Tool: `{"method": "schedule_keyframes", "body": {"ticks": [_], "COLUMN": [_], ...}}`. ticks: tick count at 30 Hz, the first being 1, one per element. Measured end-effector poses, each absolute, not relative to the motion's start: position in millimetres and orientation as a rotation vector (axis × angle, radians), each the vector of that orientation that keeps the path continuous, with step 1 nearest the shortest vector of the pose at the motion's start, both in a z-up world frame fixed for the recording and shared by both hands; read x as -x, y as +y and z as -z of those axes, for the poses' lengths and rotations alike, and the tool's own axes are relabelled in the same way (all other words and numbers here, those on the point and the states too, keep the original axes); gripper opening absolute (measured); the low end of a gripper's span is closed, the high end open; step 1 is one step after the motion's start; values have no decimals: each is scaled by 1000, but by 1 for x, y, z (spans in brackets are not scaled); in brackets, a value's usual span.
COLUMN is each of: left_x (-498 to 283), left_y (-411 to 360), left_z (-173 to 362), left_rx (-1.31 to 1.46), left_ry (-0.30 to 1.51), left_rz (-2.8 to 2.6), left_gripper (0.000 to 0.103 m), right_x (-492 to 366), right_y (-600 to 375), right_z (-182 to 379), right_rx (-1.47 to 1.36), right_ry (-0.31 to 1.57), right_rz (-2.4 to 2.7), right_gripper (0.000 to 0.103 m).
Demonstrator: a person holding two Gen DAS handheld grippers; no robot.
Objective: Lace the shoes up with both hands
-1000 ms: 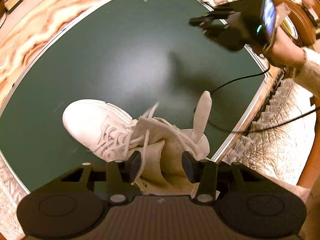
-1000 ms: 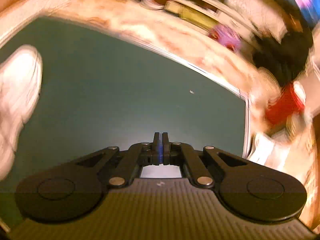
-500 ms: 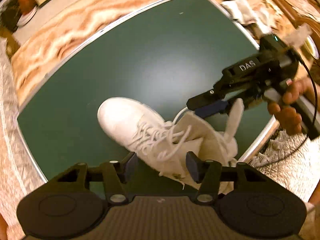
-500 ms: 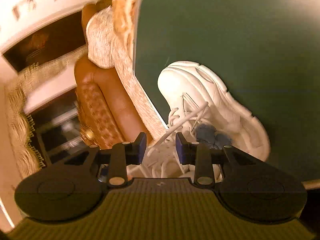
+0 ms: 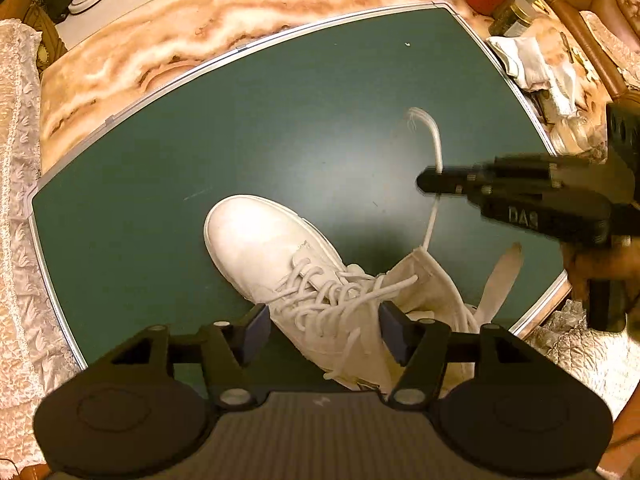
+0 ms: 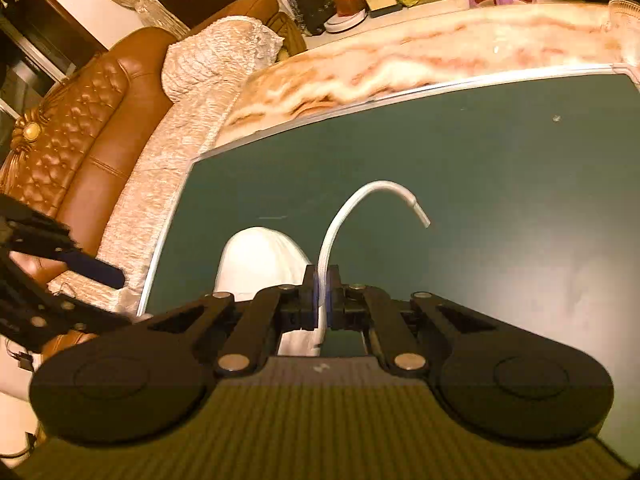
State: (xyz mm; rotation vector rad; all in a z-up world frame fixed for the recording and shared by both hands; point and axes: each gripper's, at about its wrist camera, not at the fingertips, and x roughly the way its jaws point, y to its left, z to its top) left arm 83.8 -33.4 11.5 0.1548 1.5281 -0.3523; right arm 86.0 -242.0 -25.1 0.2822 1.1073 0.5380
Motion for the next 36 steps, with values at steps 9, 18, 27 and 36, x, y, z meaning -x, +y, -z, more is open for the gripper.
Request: {"method": "schedule_keyframes", "body": {"ticks": [9,18,27,36], "left_x": [-71,-46,-31,-22], "left_y": [-19,-3,26,38], "left_z": [-22,-27,-19,-14], "left_rx": [-162,-25,169,207], "left_ry": [1530,1481,1447,1414], "left_rz": [327,332,334,377], "left_gripper": [66,66,66,68], "right_x": [-69,-9,5,50], "right_y": [-224,-131,-93,-74], "right_z": [-27,-90,-94,-43], "right_rx": [-104,708,1008,1349], "right_ry": [1003,736,765,591], "right_rz": [-855,-1377,-1447,-1475], "right_gripper": [31,31,30,21]}}
